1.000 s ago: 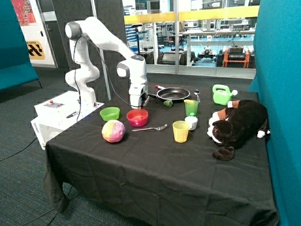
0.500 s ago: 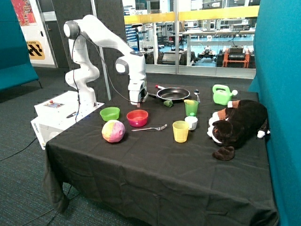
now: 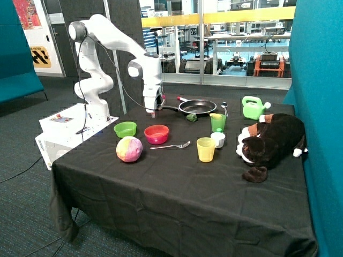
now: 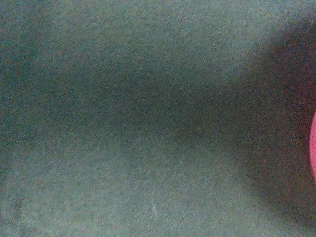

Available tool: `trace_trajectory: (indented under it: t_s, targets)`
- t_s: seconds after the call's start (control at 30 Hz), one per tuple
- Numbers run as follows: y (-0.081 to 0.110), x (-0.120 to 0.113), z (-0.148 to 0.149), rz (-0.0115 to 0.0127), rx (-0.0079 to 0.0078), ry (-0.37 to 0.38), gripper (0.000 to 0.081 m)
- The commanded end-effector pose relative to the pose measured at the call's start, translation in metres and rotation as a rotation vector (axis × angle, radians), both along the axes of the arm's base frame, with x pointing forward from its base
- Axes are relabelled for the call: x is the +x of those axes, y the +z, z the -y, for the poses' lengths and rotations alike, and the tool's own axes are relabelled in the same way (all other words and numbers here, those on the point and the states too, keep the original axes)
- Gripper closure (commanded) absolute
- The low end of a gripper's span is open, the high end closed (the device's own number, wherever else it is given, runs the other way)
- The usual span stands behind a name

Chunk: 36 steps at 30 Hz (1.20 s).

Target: Stack the bowls

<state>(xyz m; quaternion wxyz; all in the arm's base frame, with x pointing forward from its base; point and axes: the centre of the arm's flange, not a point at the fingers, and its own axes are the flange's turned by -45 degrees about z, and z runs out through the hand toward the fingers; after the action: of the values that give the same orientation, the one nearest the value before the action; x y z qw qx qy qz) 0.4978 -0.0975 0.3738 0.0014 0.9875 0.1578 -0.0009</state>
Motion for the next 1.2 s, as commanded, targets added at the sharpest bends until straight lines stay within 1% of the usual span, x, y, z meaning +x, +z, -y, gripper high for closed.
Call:
trace_trajectory:
  t_s: [0.0,0.2,0.37,0.4,0.53,0.7,0.83,1.07,1.17]
  targets:
    - [0.01,-0.022,-0.007,0.0012,0.0031,0.016,0.019]
    - [0.008,-0.029,-0.004,0.0013,0.003,-0.005,0.0207]
    - [0.011,-0.034,0.003,0.0013,0.003,-0.032,0.0214]
    - [0.012,-0.035,0.005,0.0013,0.003,-0.026,0.0215]
    - [0.012,-0.041,0.01,0.0013,0.003,-0.04,0.0218]
    - [0.011,-0.049,0.015,0.0013,0.003,-0.03,0.0221]
    - [0.012,-0.059,0.018,0.0013,0.003,-0.053,0.0223]
    - [0.02,-0.078,0.018,0.0014,0.003,-0.11,0.0226]
    - [0.024,-0.086,0.015,0.0014,0.003,-0.124,0.0226]
